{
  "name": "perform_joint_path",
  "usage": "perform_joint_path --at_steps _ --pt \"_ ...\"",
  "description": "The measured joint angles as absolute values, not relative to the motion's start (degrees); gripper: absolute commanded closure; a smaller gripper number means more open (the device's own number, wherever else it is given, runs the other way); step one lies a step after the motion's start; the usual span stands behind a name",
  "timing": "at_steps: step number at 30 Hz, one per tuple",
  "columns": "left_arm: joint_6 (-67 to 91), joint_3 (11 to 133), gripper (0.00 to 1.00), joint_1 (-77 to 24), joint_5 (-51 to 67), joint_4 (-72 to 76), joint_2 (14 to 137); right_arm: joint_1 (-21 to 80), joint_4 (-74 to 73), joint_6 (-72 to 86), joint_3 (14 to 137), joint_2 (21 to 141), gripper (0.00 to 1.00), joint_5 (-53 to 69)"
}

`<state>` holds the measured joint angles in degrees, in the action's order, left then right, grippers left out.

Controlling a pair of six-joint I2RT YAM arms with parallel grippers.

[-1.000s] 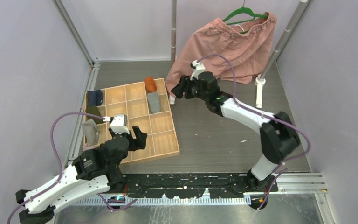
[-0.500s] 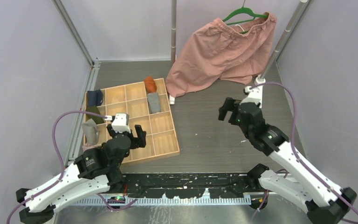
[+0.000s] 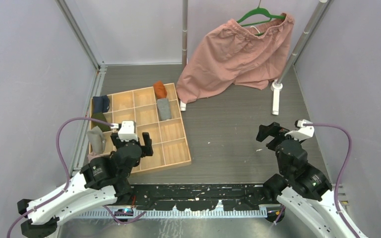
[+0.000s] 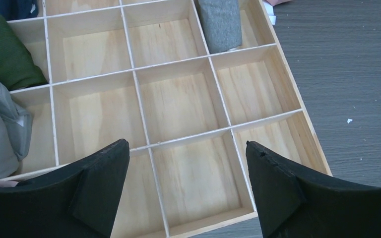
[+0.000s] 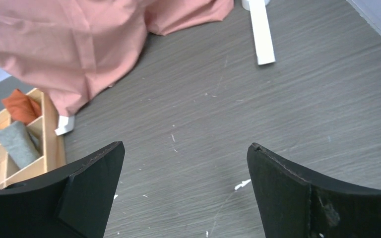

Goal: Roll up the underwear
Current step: Reset both arms

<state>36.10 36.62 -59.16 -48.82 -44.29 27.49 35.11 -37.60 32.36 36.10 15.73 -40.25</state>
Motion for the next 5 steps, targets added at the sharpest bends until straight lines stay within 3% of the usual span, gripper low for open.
perform_joint_path --at_steps 5 --pt "37.3 36.6 0.10 -59.2 -49.1 -45.4 28.2 35.1 -39.1 33.3 35.3 16.6 0.00 -42.7"
